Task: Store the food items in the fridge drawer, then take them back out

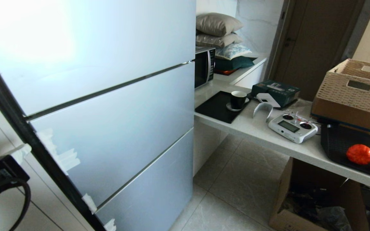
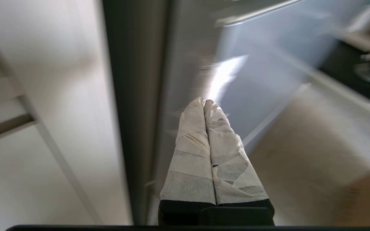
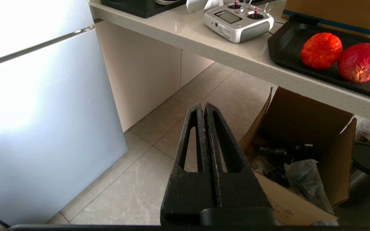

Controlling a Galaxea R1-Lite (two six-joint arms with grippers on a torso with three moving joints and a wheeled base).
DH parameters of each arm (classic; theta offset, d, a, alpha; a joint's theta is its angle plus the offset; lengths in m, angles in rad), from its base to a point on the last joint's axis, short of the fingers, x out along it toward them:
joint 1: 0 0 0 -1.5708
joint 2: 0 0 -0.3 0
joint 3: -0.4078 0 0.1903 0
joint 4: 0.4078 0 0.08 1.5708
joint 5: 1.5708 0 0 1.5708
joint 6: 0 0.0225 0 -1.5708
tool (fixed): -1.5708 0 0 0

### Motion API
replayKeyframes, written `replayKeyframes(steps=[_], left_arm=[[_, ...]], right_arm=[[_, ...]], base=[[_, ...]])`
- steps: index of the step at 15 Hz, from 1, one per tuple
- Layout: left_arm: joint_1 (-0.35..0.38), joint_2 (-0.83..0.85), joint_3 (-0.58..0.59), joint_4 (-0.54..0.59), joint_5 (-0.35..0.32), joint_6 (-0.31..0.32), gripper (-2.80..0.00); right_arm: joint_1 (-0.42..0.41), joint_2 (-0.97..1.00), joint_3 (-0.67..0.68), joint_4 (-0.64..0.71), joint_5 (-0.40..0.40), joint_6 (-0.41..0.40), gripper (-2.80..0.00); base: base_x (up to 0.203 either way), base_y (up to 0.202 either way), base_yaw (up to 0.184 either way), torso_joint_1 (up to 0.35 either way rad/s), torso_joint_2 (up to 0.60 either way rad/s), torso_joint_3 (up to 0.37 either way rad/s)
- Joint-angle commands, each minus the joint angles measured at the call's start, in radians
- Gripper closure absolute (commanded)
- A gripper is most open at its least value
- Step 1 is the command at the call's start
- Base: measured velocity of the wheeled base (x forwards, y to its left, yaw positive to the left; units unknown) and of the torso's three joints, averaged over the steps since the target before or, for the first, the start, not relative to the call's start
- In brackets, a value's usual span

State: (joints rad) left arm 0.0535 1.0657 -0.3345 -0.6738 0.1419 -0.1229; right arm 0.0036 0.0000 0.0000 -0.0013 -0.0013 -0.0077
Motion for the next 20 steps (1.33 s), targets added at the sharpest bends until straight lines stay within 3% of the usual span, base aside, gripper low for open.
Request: replayKeyframes(steps=[1,8,16,20], left_arm=[[0.052,0.056,-0.004,-0.008,0.002,0.013,0.00],[0.077,0.128,-0.067,-0.025,0.007,0.025,0.00],[0.074,0.270,-0.070,-0.146,0.015,0.015,0.00],[0.035,0.335,-0.054,-0.229,0.012,0.016,0.00]], right_arm=[[0.001,0.000,0.000,0.000,0.000,-0.008,0.00],[0.001,0.000,0.000,0.000,0.000,0.003,0.00],[0.001,0.002,0.000,-0.002,-0.002,0.008,0.00],[0.000,0.001,0.000,0.000,-0.002,0.009,0.00]], base=[[0.000,0.000,0.000,0.000,0.00,0.000],[0.000,0.000,0.000,0.000,0.00,0.000],[0.000,0.000,0.000,0.000,0.00,0.000],[0.000,0.000,0.000,0.000,0.00,0.000]])
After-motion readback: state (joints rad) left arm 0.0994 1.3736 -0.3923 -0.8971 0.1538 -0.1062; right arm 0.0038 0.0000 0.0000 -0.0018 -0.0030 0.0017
